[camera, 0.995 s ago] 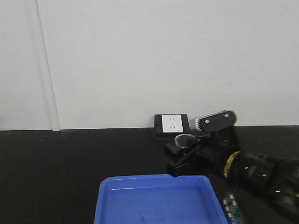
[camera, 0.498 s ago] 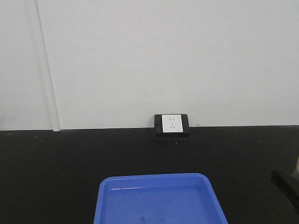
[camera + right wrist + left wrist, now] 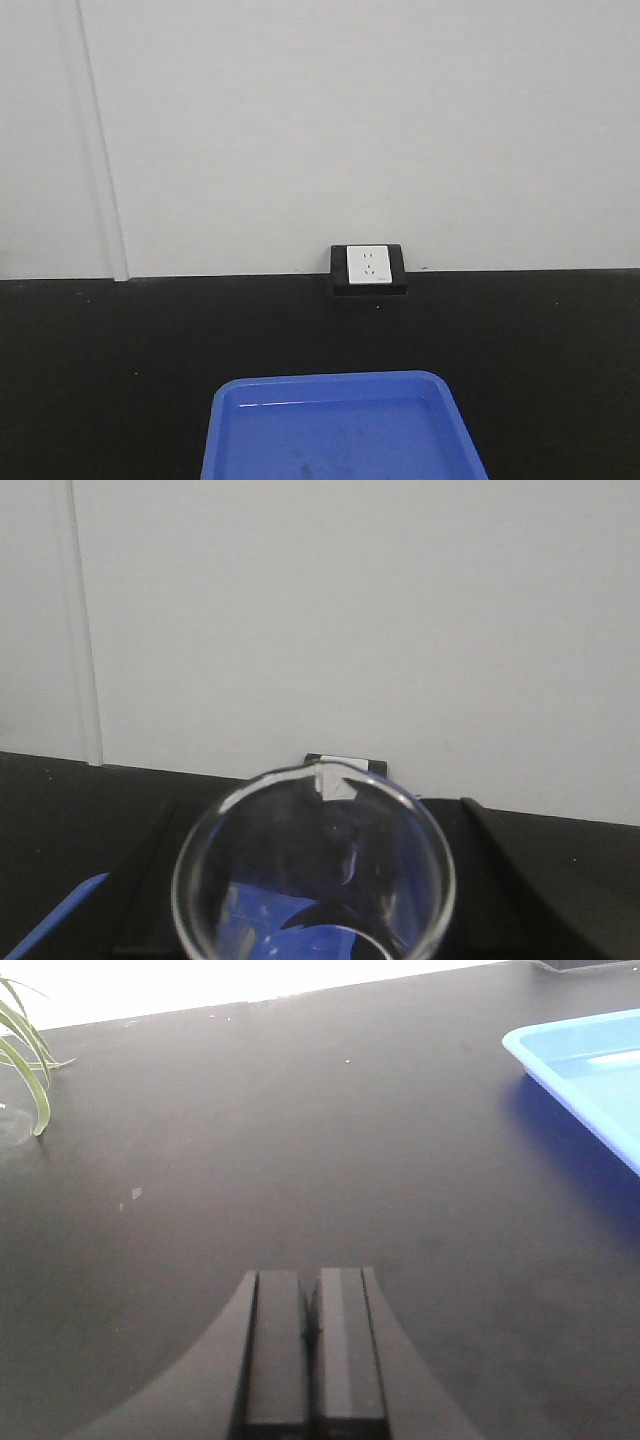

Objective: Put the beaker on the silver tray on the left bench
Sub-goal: 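Drive the base to the bench with the silver tray, holding the beaker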

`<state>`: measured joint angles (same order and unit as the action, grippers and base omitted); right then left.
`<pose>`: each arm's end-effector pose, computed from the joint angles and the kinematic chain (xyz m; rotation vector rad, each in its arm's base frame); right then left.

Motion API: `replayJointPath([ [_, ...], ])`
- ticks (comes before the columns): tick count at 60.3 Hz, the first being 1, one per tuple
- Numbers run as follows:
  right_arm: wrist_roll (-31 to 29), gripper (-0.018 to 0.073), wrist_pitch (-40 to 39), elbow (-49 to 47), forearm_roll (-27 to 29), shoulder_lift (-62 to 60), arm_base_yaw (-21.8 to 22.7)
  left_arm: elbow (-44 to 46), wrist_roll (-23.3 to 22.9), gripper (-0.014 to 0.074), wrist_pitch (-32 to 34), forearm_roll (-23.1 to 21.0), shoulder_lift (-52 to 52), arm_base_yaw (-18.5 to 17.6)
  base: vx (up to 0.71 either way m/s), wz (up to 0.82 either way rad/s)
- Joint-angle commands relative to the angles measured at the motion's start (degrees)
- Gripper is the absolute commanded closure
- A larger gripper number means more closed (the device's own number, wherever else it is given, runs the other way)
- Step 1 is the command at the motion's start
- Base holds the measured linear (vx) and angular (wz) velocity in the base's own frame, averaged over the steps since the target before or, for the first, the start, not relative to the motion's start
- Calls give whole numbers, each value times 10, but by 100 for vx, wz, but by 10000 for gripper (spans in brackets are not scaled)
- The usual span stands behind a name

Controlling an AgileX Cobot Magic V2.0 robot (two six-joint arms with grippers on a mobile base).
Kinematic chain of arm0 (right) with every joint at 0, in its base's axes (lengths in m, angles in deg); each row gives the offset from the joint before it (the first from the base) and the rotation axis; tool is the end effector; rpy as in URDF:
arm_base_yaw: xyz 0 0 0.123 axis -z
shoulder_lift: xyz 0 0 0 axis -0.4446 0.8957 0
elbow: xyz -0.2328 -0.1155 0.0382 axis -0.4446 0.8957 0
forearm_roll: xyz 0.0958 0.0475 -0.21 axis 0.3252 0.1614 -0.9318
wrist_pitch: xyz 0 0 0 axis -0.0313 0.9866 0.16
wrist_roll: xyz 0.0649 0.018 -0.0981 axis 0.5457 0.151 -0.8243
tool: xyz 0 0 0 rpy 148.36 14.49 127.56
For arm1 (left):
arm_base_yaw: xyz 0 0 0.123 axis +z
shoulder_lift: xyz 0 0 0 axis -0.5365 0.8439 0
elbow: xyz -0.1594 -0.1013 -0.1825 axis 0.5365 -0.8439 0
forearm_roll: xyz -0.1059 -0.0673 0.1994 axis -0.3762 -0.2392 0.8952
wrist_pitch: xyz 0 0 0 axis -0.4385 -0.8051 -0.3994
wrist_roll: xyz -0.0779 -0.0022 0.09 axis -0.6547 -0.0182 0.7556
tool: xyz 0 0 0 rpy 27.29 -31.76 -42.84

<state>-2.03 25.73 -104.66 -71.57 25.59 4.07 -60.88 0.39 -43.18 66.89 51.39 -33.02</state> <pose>0.1233 0.0322 0.3392 -0.1774 1.5271 0.2066 0.0855 0.0017 0.1625 0.0679 1.8654 0.0662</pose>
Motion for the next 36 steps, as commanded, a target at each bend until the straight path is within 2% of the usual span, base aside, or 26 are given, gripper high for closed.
replayJointPath([
  [1,1,570,-32,-17,-7,3,0,-11,-1,595,43,-2,-4,-3,0,0],
  [36,1,570,-32,-17,-7,3,0,-11,-1,595,43,-2,-4,-3,-2,1],
])
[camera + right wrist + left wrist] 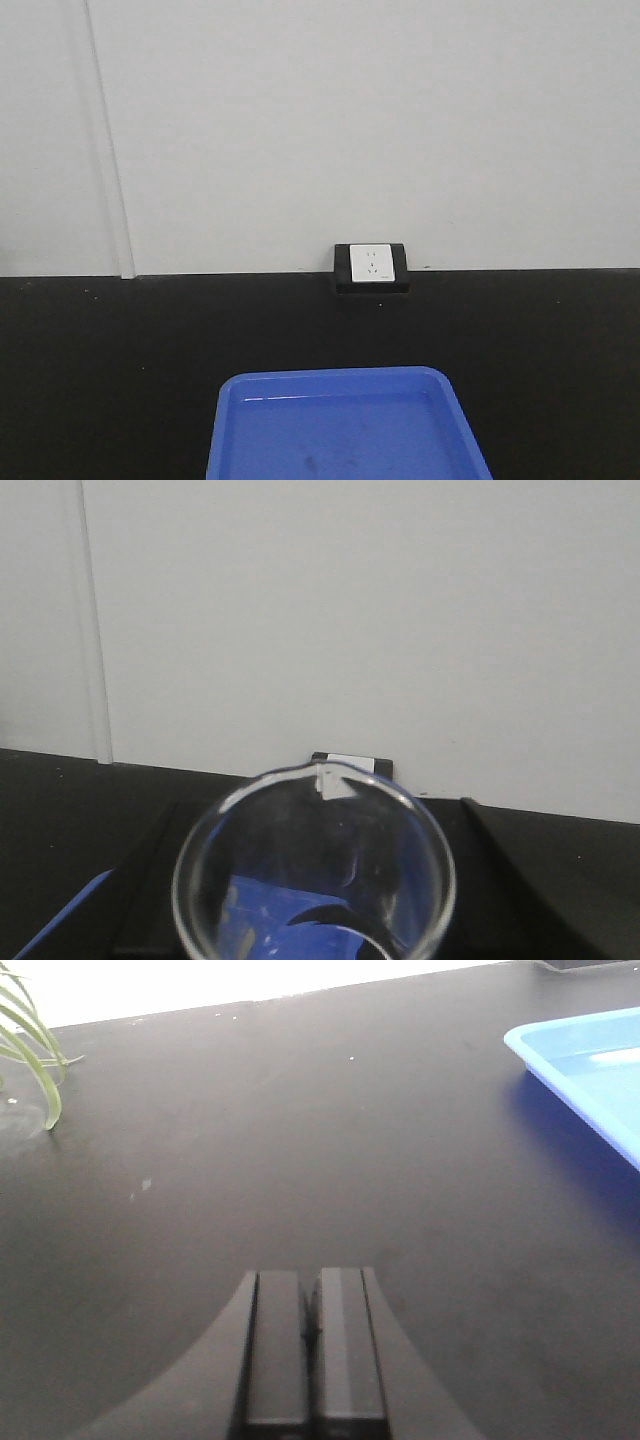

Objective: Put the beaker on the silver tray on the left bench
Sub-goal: 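Drive the base to the bench with the silver tray, holding the beaker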

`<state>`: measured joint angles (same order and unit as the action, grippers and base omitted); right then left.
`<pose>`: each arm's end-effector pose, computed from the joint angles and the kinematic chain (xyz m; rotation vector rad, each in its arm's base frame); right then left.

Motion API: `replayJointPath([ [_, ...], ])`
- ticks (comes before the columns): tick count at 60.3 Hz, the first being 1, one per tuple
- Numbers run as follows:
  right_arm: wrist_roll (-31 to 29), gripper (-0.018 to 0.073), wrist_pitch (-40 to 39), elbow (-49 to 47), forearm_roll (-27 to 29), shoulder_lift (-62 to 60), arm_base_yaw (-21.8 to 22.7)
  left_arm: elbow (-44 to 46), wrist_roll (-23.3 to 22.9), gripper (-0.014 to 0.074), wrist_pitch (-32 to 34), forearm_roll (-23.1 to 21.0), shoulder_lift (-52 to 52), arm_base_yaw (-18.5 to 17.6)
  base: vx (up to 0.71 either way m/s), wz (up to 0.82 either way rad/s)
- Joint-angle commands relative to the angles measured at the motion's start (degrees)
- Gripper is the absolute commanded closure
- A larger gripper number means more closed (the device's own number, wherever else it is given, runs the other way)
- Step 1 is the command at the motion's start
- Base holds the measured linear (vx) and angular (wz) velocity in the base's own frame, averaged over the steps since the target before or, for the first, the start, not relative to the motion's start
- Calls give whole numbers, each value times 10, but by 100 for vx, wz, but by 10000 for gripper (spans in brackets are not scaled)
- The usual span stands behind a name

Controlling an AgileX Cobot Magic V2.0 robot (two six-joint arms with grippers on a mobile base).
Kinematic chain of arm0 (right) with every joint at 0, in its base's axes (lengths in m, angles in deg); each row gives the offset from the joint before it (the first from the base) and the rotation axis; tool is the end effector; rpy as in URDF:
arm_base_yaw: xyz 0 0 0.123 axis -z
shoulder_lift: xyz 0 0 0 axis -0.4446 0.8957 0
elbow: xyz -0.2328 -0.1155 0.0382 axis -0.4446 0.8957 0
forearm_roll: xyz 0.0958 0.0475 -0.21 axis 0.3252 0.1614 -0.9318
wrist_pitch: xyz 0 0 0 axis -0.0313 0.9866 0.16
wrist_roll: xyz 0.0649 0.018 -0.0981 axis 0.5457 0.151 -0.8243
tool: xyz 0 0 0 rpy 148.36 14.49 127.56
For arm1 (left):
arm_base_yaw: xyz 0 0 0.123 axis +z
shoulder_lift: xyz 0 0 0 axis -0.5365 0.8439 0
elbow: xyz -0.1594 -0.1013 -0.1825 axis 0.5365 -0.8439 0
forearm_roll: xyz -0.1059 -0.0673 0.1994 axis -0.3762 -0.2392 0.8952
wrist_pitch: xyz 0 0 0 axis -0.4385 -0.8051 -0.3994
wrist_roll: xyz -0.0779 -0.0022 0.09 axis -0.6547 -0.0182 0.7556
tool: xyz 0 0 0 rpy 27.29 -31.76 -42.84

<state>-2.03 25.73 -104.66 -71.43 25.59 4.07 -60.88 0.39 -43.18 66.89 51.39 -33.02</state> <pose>0.1233 0.0322 0.3392 -0.1759 1.5277 0.2087 0.0855 0.0017 0.1625 0.0679 1.8654 0.0662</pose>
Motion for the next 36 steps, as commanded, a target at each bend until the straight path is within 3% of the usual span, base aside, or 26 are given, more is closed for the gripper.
replayJointPath([
  [1,1,570,-32,-17,-8,3,0,-11,-1,595,43,-2,-4,-3,-10,3],
  [36,1,570,-32,-17,-8,3,0,-11,-1,595,43,-2,-4,-3,-21,12],
])
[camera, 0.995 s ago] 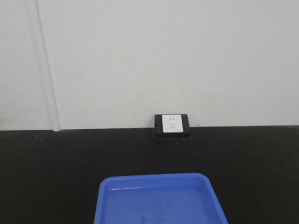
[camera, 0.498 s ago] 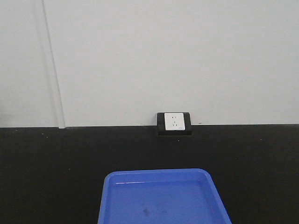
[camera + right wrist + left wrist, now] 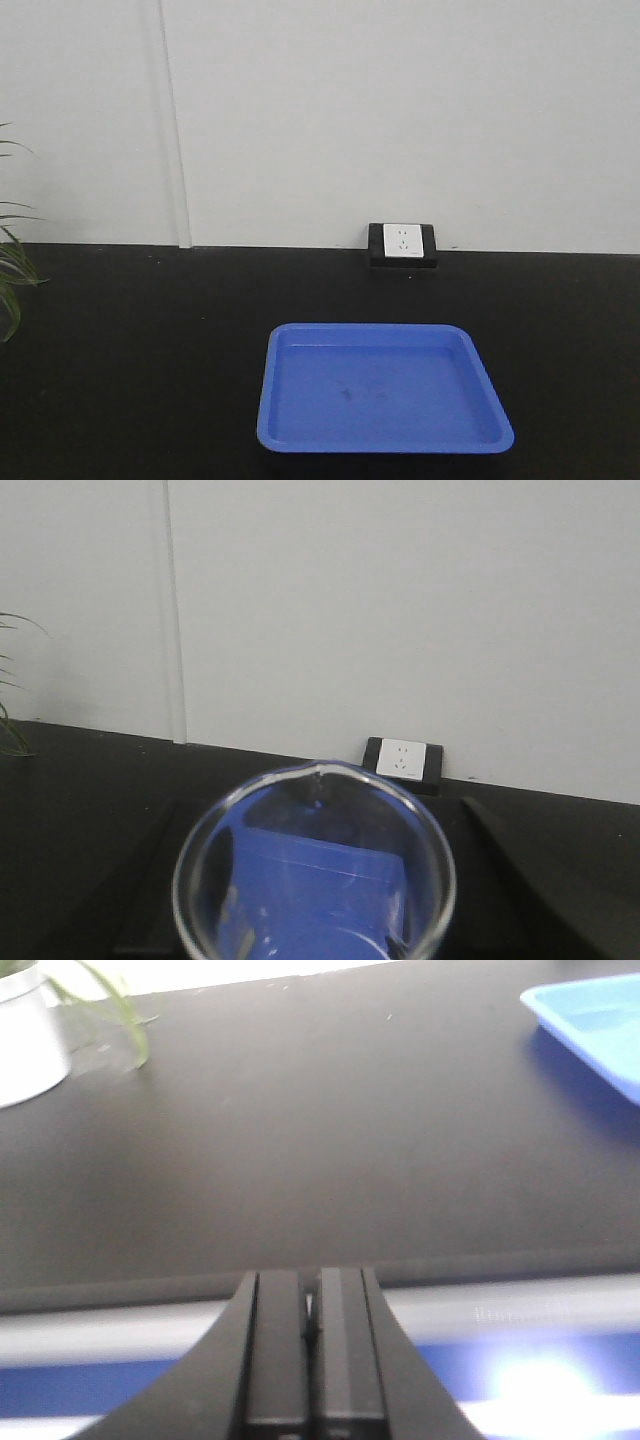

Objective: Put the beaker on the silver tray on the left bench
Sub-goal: 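Drive the base to the bench with the silver tray, holding the beaker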

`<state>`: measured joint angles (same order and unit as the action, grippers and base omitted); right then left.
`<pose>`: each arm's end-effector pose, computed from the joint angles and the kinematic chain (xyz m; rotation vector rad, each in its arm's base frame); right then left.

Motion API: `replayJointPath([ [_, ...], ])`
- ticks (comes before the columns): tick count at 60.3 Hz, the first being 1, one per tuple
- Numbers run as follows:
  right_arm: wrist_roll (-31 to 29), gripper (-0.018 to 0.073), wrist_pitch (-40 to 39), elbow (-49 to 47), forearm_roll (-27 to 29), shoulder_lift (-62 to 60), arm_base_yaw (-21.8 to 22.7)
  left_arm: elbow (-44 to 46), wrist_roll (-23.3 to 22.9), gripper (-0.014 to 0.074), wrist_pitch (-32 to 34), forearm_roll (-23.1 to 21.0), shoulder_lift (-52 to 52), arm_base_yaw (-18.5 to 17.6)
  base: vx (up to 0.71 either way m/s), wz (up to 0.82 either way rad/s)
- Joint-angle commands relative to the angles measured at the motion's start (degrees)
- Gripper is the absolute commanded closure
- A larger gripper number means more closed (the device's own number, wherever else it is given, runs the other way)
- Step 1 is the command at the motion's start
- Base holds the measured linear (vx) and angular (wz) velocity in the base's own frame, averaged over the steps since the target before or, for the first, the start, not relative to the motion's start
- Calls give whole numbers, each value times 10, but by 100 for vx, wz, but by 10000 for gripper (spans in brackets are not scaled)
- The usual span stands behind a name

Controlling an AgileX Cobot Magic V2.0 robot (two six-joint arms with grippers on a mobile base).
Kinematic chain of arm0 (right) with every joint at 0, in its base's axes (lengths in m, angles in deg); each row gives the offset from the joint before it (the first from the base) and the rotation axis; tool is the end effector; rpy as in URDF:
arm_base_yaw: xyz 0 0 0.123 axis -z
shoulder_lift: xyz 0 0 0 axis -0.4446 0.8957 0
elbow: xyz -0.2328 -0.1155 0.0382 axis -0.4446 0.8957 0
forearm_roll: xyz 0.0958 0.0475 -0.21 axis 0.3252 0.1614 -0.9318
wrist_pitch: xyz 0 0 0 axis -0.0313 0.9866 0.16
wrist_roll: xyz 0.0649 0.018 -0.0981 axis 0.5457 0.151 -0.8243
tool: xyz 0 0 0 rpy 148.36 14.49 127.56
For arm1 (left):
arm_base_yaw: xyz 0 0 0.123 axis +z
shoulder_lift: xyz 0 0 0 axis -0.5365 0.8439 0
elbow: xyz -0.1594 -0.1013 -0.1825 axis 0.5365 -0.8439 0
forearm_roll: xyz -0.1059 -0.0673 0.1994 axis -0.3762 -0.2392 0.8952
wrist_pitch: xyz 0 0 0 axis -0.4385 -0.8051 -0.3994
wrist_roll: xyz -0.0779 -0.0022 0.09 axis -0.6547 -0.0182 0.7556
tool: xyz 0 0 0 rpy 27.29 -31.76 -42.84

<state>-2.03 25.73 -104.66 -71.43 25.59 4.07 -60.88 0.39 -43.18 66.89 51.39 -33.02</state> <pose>0.1233 0.0322 0.3392 -0.1759 1.5277 0.2087 0.0855 0.0017 0.1625 0.0679 1.8654 0.0662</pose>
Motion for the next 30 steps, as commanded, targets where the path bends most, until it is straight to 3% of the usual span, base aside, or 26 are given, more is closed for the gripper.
replayJointPath([
  [1,1,570,-32,-17,-8,3,0,-11,-1,595,43,-2,-4,-3,-30,14],
  [30,1,570,-32,-17,-8,3,0,-11,-1,595,43,-2,-4,-3,-33,17],
])
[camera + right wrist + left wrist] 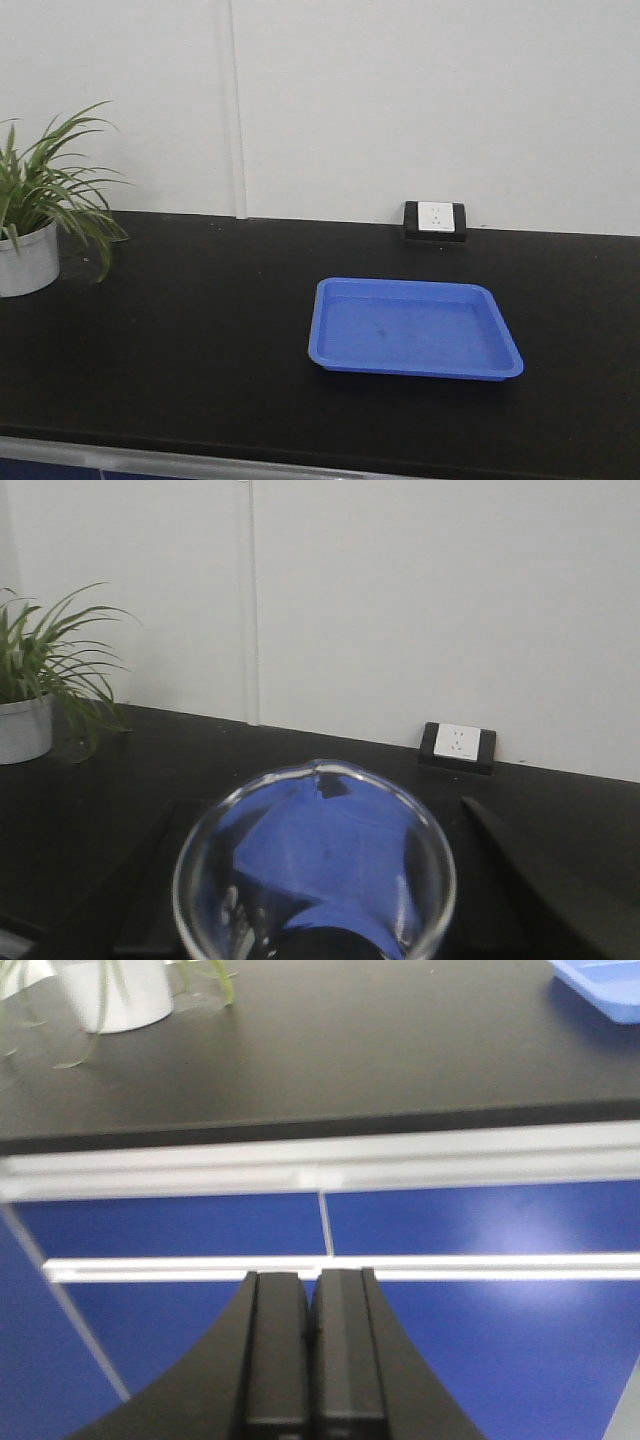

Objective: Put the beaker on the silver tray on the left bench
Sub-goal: 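Drive the base to the bench with the silver tray, holding the beaker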

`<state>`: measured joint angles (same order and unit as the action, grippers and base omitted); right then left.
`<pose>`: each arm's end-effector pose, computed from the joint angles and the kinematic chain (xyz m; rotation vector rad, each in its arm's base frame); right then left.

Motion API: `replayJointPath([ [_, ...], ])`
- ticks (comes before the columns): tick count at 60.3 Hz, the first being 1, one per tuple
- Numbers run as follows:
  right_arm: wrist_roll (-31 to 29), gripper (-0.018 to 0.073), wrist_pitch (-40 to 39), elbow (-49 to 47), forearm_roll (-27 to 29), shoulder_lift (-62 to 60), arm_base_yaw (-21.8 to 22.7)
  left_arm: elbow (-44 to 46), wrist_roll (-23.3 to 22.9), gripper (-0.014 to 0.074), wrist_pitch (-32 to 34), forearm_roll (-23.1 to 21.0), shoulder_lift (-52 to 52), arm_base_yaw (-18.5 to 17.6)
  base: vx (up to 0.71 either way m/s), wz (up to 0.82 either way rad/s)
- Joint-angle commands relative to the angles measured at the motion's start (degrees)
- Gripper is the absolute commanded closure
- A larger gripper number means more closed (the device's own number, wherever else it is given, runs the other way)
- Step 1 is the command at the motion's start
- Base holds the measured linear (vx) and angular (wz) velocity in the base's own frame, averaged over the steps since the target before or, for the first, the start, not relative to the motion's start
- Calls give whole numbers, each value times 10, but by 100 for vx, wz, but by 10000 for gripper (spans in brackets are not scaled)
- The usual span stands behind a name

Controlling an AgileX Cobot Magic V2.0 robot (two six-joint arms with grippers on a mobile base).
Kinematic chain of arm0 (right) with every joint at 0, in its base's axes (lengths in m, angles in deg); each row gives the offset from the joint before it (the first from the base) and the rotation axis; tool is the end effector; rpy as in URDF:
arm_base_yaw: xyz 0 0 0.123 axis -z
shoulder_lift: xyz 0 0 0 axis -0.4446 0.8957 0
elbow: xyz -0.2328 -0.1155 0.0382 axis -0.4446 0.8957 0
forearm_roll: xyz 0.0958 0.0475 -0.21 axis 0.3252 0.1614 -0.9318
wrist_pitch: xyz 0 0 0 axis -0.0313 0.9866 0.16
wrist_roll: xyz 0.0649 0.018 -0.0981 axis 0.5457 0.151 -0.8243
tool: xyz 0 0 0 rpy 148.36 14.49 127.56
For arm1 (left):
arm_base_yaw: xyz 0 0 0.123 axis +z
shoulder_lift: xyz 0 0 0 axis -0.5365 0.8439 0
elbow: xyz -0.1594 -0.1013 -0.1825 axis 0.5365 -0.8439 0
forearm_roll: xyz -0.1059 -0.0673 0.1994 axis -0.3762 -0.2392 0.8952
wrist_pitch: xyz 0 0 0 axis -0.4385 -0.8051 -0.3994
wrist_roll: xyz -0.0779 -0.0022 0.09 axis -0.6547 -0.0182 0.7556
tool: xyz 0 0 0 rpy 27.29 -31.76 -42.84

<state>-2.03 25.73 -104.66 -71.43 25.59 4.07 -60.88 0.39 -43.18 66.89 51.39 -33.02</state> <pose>0.1233 0.0322 0.3392 -0.1759 1.5277 0.2087 0.0855 0.0017 0.1625 0.0679 1.8654 0.0662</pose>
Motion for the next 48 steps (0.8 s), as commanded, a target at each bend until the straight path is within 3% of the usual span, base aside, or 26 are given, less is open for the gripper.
replayJointPath([
  [1,1,570,-32,-17,-8,3,0,-11,-1,595,43,-2,-4,-3,-34,22],
  [25,1,570,-32,-17,-8,3,0,-11,-1,595,43,-2,-4,-3,-35,33],
  [48,1,570,-32,-17,-8,3,0,-11,-1,595,43,-2,-4,-3,-32,63],
])
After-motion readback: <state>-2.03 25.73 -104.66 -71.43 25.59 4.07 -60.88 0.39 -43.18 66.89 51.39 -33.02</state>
